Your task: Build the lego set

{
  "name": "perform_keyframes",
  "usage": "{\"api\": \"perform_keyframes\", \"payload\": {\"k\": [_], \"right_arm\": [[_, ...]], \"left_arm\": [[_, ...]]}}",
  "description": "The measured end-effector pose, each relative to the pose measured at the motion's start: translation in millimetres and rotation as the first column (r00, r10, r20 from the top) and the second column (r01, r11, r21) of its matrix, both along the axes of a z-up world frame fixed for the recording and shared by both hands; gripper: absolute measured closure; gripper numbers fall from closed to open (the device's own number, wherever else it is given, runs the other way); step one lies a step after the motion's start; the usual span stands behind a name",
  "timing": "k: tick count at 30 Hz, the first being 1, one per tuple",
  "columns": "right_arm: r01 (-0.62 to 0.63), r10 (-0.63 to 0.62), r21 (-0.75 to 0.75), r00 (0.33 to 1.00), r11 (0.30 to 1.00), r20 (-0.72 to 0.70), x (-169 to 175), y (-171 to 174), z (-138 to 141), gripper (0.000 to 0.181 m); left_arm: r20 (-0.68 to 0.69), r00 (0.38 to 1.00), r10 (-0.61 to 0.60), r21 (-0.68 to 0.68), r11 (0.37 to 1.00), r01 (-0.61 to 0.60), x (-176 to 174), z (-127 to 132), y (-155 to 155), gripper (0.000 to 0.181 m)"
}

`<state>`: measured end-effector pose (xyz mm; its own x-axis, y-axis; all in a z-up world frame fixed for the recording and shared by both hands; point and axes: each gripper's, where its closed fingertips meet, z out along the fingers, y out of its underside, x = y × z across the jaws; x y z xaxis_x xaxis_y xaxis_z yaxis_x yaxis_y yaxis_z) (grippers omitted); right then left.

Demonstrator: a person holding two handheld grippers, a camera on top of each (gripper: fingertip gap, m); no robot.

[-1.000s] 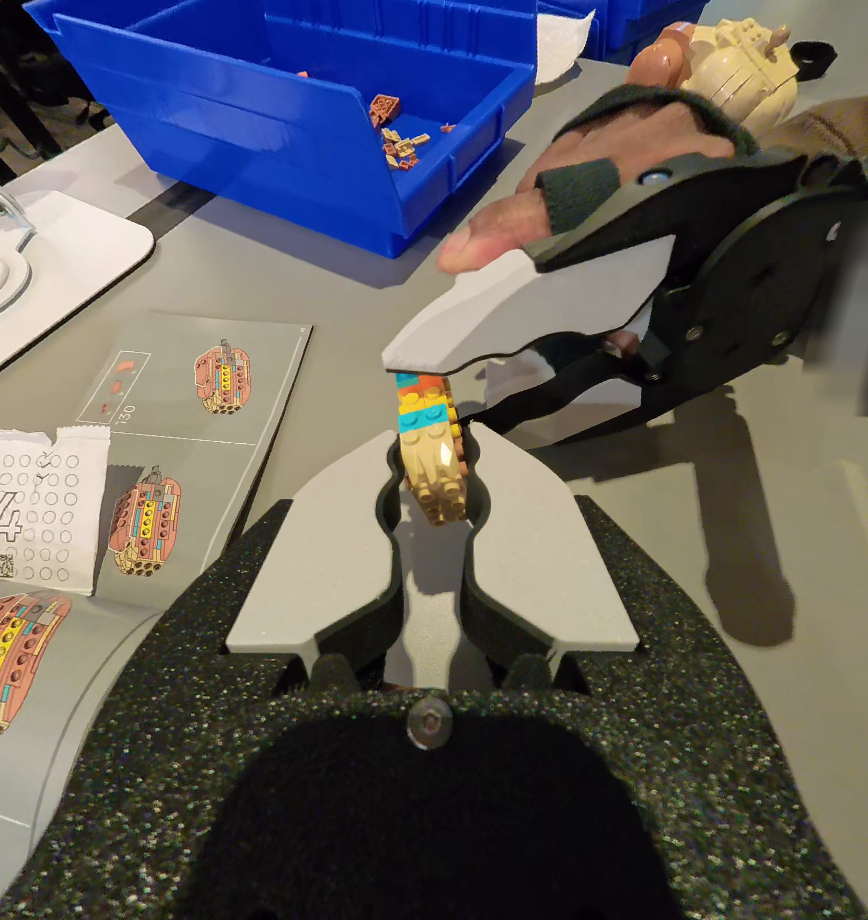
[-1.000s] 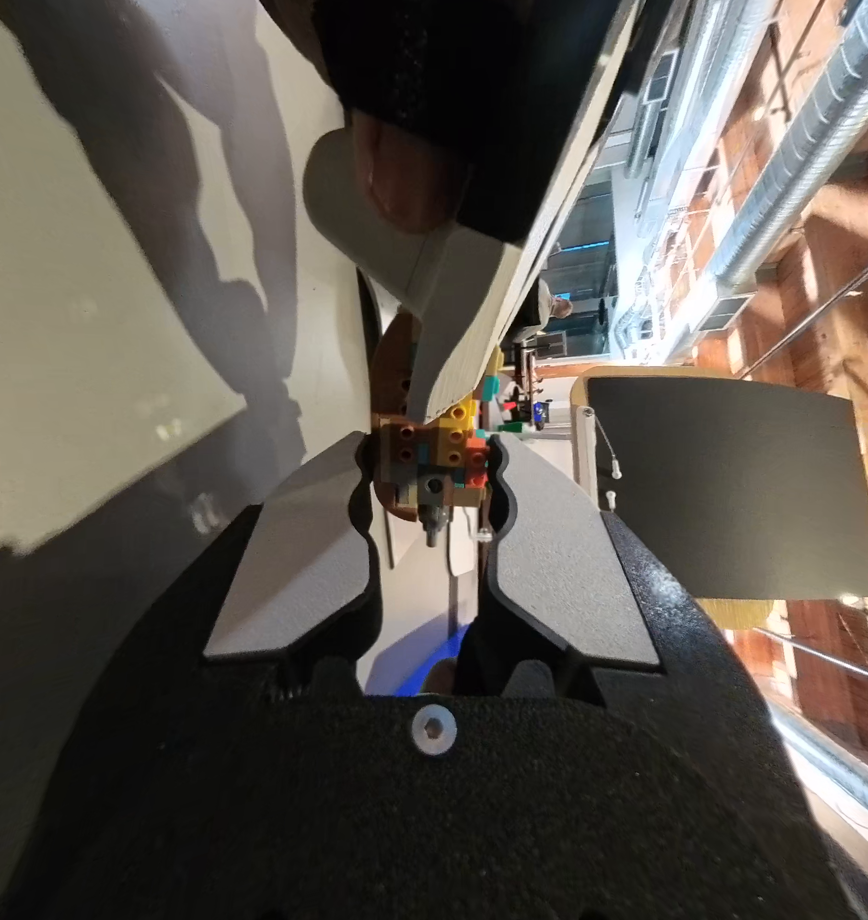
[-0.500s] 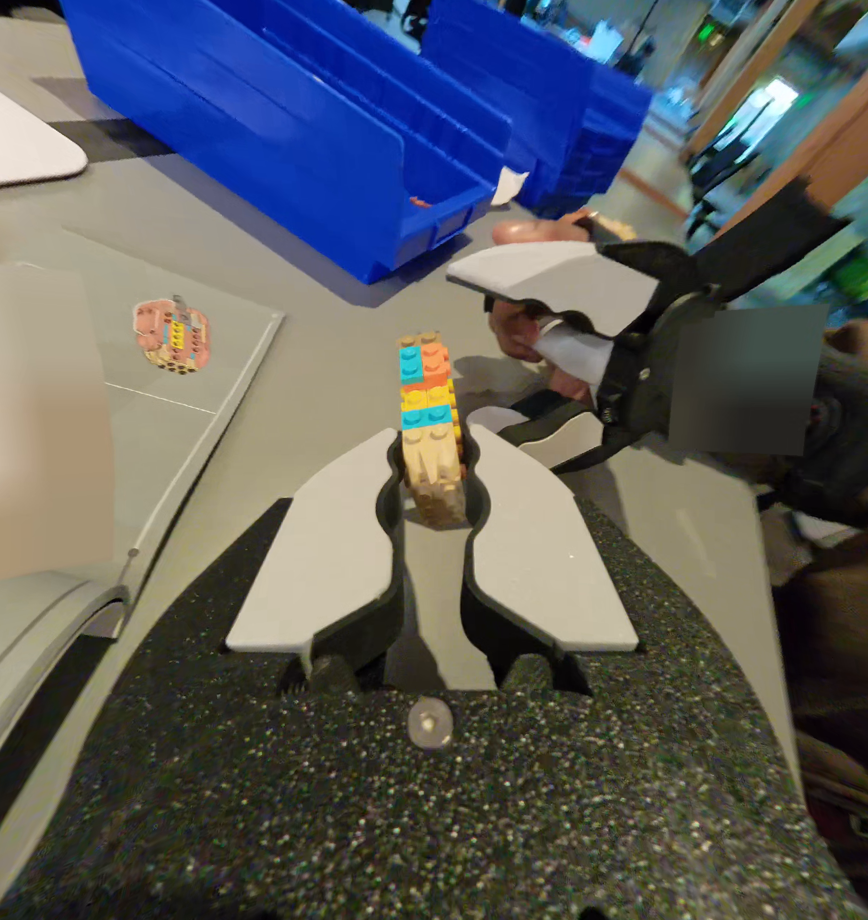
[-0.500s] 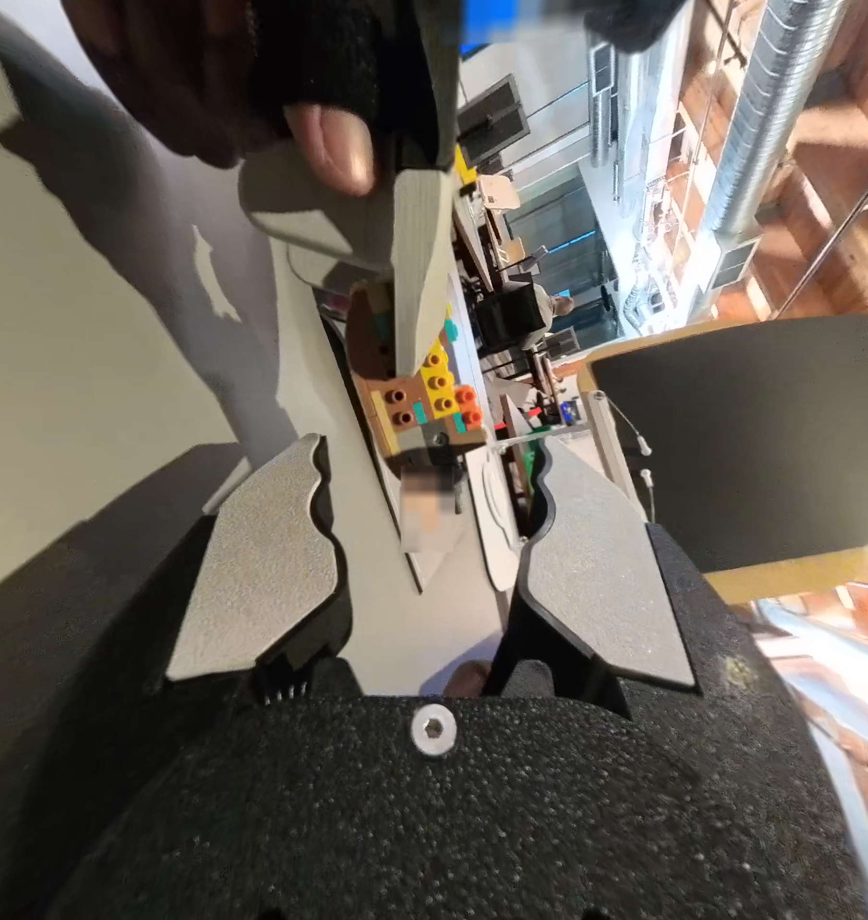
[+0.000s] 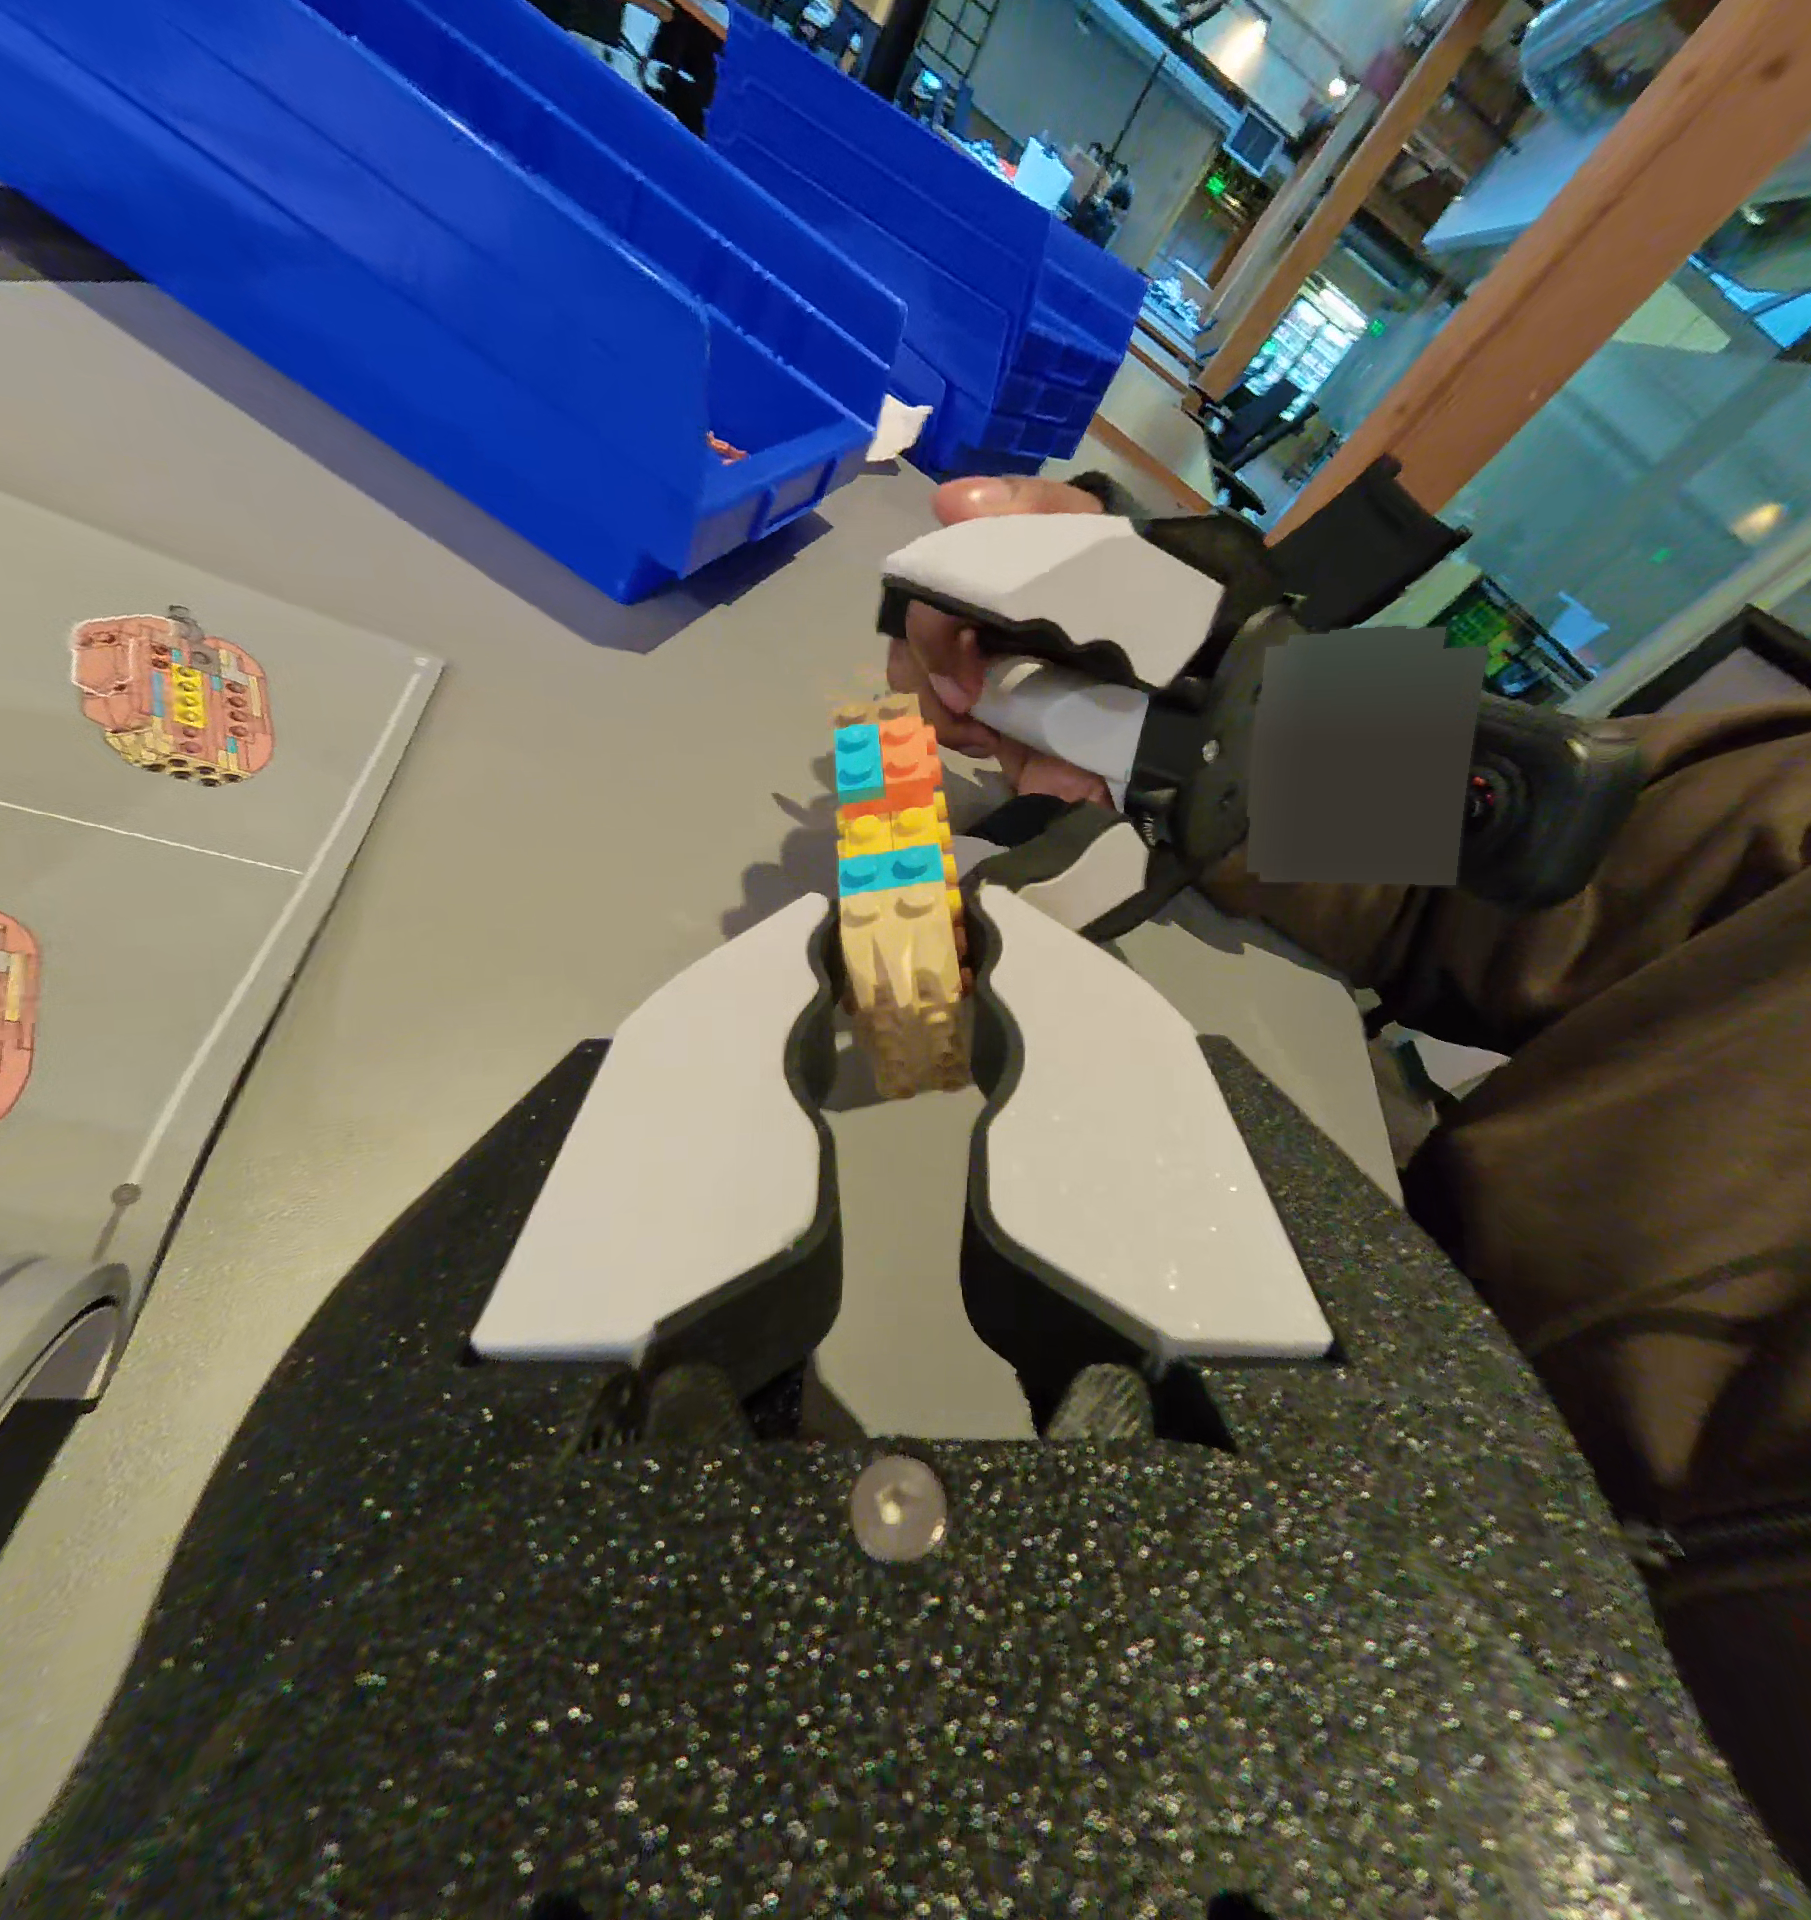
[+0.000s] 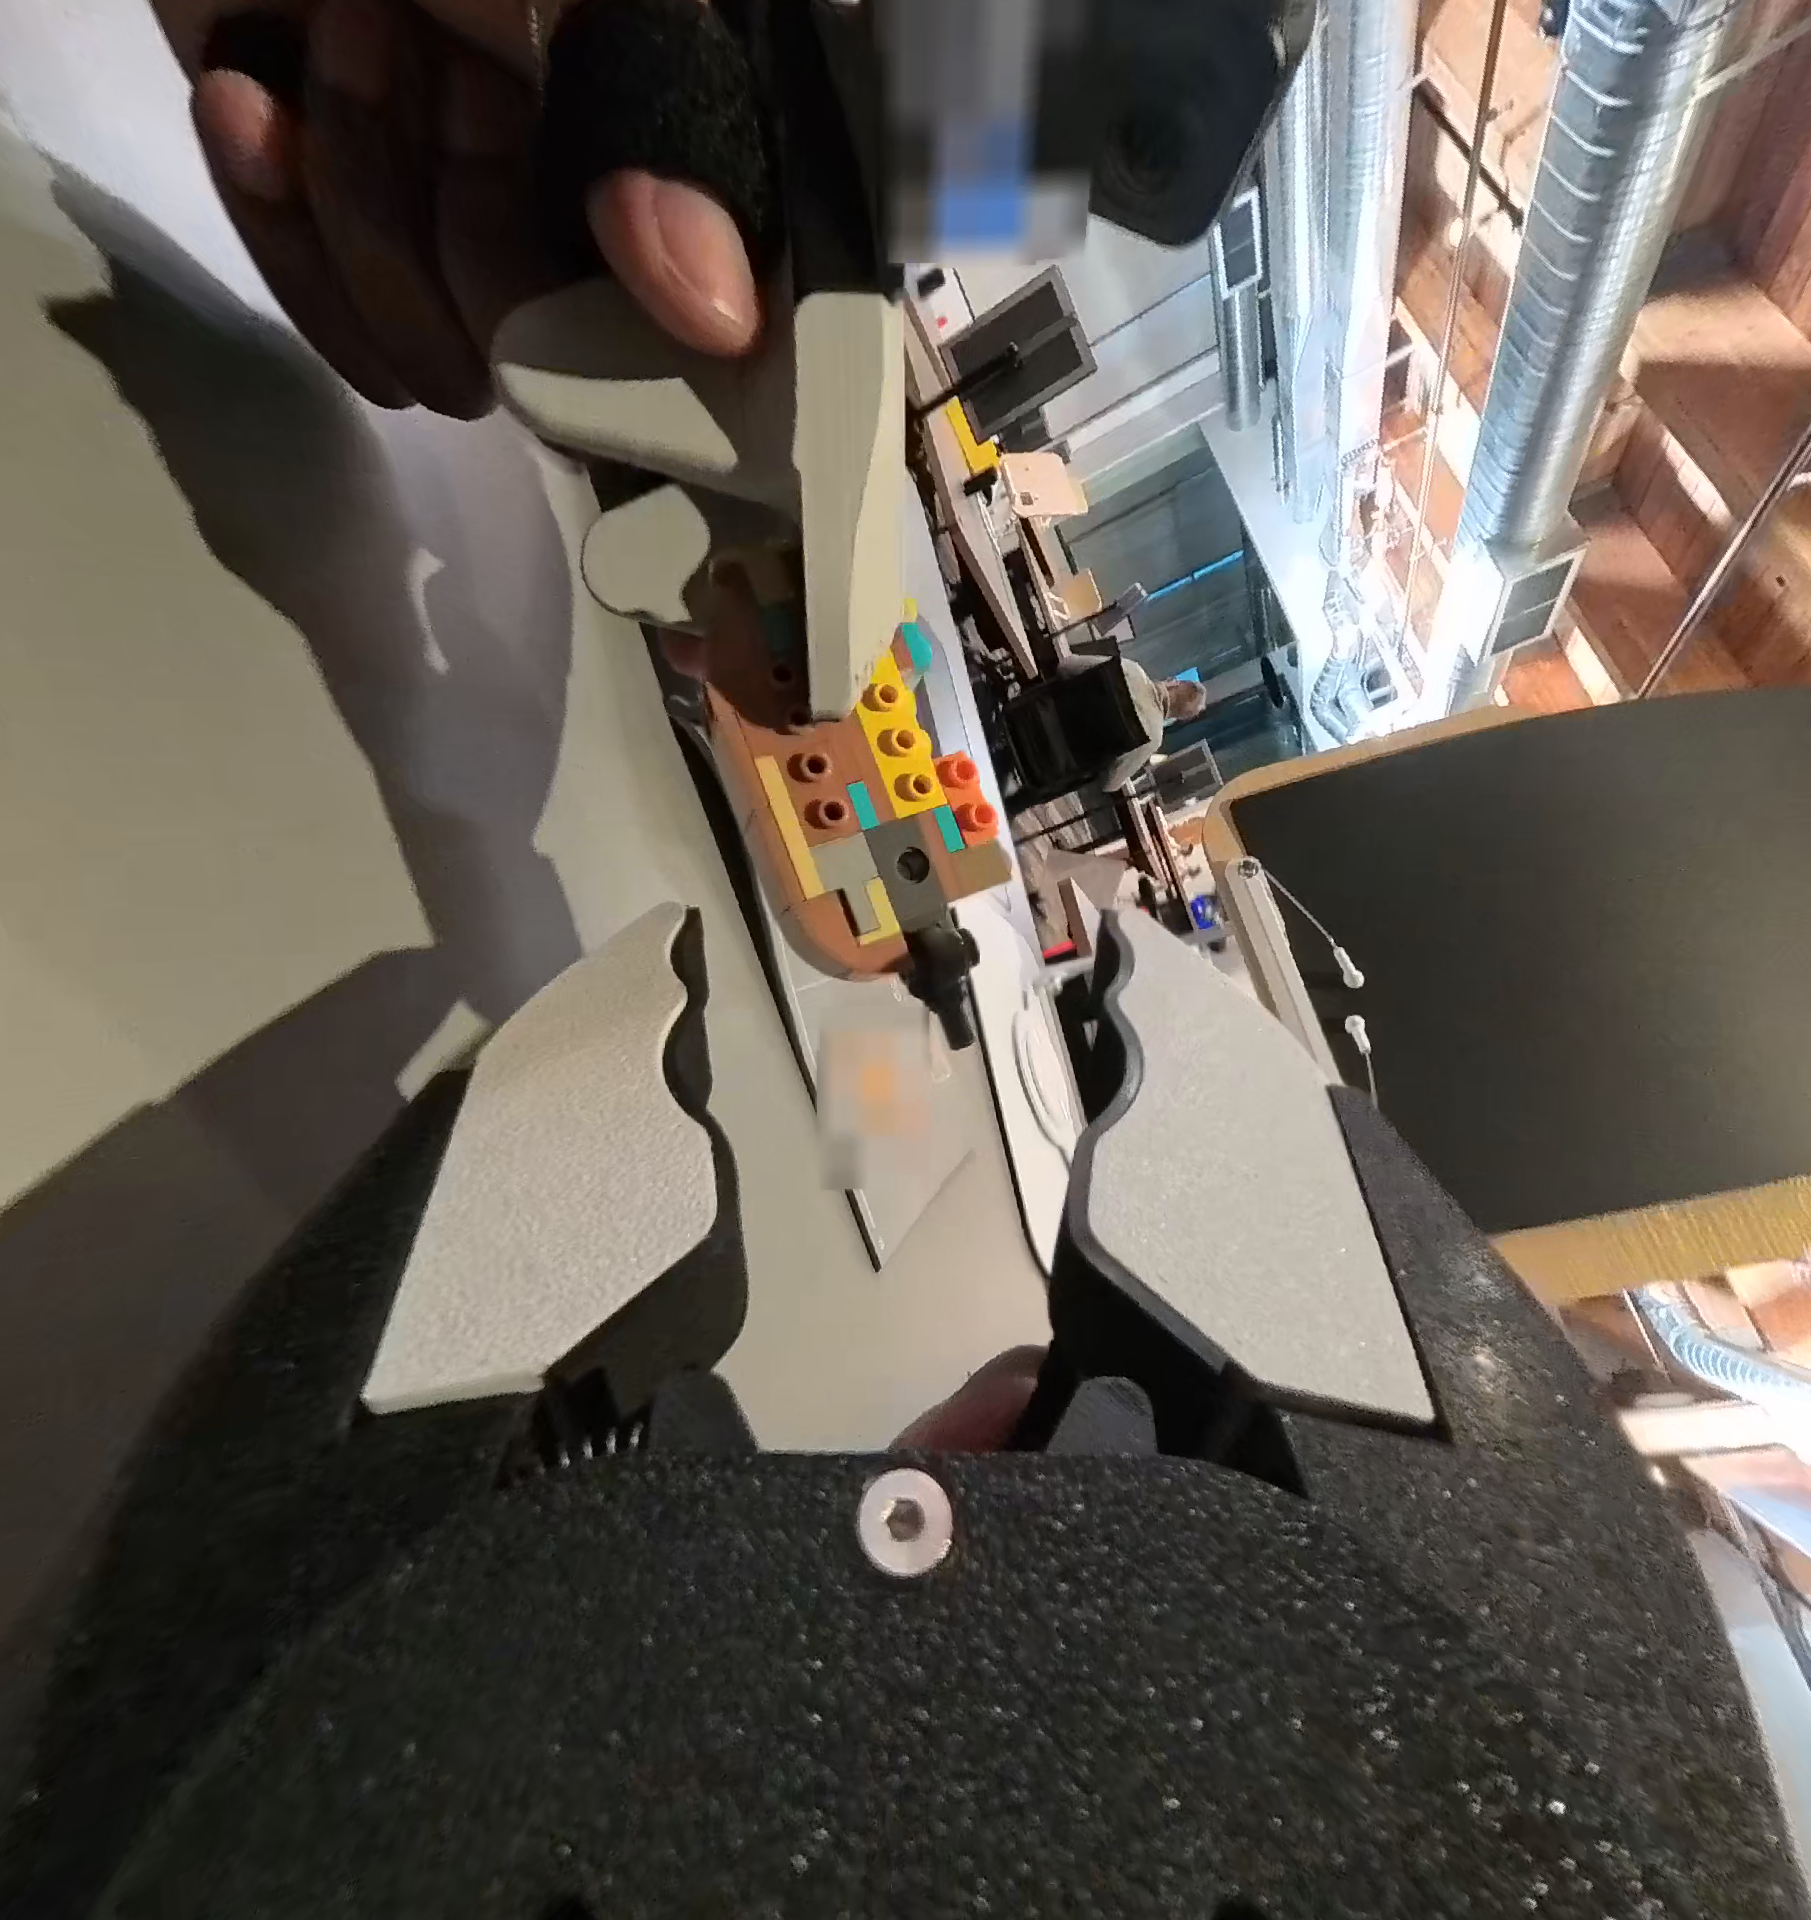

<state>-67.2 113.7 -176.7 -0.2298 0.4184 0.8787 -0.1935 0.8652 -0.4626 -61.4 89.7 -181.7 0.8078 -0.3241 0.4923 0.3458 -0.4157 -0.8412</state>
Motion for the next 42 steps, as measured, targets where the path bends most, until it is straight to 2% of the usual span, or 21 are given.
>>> {"api": "perform_keyframes", "payload": {"k": [5, 11, 25, 42], "right_arm": [[-0.155, 0.154, -0.036, 0.988, 0.987, -0.009, 15.3, -15.1, 8.2, 0.108], [-0.355, 0.359, -0.106, 0.933, 0.929, 0.018, 40.6, -40.7, 11.4, 0.114], [-0.385, 0.393, -0.128, 0.918, 0.914, 0.042, 47.3, -48.2, 12.3, 0.134], [-0.384, 0.401, -0.15, 0.91, 0.911, 0.108, 47.0, -46.0, 8.9, 0.135]], "left_arm": [[0.068, 0.986, -0.155, 0.019, 0.988, 0.154, 16.9, 4.9, -11.9, 0.159], [0.12, 0.941, -0.317, 0.076, 0.948, 0.31, 37.7, 14.7, -25.9, 0.159], [0.14, 0.912, -0.386, 0.075, 0.922, 0.379, 48.5, 13.2, -31.4, 0.159], [0.138, 0.915, -0.379, 0.063, 0.925, 0.374, 48.4, 9.5, -29.8, 0.159]]}}
